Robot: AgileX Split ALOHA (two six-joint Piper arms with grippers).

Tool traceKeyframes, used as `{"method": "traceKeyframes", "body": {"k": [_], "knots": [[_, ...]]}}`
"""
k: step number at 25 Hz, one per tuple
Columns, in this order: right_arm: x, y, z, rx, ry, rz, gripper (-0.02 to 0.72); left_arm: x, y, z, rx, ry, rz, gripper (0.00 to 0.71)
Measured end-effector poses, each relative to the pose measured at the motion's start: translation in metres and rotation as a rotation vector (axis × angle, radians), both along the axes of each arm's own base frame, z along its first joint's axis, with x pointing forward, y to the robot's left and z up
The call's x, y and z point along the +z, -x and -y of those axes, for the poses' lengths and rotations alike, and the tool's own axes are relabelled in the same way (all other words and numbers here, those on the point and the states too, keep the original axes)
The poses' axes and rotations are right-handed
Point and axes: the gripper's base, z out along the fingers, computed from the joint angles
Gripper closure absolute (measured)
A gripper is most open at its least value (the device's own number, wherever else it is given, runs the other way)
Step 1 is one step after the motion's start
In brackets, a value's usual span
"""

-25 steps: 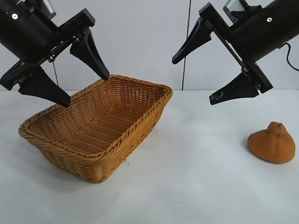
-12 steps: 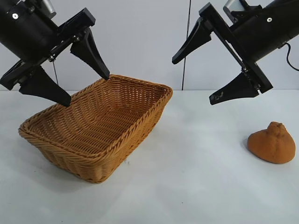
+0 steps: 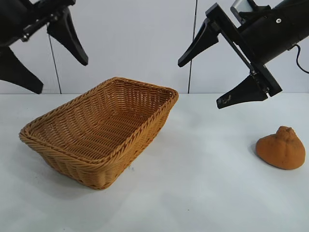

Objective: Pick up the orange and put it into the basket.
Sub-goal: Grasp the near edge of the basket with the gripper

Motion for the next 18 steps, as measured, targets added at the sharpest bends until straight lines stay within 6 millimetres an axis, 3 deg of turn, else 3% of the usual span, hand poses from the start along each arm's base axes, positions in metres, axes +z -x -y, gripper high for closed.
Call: {"method": "traceKeyframes", "body": {"k": [6, 12, 18], "knots": [[0.000, 0.000, 0.000, 0.000, 0.000, 0.002, 0.010, -0.003, 0.000, -0.006, 0.164, -0.006, -0.052, 0.133], [0.000, 0.000, 0.000, 0.000, 0.000, 0.002, 0.010, -0.003, 0.007, 0.018, 0.138, -0.046, -0.026, 0.133], [0.000, 0.000, 0.000, 0.001, 0.000, 0.001, 0.010, -0.018, -0.002, 0.019, 0.210, -0.116, -0.046, 0.133]]}}
